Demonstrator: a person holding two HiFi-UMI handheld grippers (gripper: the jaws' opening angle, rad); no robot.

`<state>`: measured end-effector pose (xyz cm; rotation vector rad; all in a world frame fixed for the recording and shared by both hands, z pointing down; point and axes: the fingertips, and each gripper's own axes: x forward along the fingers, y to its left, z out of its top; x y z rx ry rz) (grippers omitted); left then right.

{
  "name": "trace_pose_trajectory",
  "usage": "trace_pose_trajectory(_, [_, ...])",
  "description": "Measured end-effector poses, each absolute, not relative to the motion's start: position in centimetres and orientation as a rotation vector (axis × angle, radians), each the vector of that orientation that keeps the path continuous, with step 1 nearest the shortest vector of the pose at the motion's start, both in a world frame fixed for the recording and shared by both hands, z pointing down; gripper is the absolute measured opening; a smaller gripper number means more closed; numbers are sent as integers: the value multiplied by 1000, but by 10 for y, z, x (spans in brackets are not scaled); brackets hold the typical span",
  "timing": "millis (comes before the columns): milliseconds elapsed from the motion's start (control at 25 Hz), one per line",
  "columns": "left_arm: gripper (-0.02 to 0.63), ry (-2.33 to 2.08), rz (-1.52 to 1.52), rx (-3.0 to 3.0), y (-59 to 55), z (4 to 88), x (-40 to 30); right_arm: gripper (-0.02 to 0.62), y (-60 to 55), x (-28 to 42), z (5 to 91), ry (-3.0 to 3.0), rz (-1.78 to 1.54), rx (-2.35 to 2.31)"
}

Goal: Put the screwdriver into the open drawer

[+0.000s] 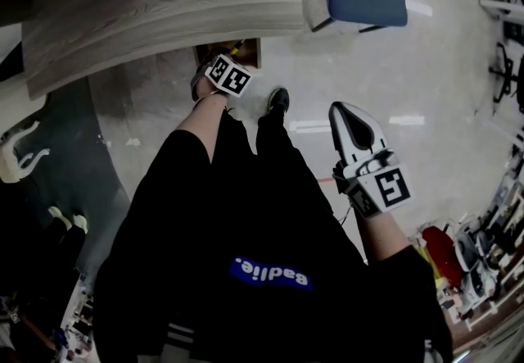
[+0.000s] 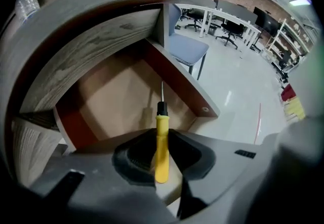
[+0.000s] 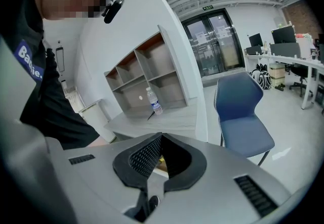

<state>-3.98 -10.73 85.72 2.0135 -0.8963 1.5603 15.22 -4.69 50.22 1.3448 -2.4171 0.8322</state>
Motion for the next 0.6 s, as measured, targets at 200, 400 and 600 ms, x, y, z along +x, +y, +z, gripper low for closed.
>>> trace_pose_trajectory(200, [75, -891, 1586, 2020, -110, 867, -34, 29, -43, 161, 509, -2395, 844, 1360])
trace_pose_trajectory(400, [75, -900, 1577, 2035, -111, 873, -34, 29, -42, 164, 511, -2378, 863, 1387])
trace_pose_trajectory(600, [77, -892, 1582, 2042, -113, 877, -32, 29, -40, 166, 513, -2367, 870, 1393])
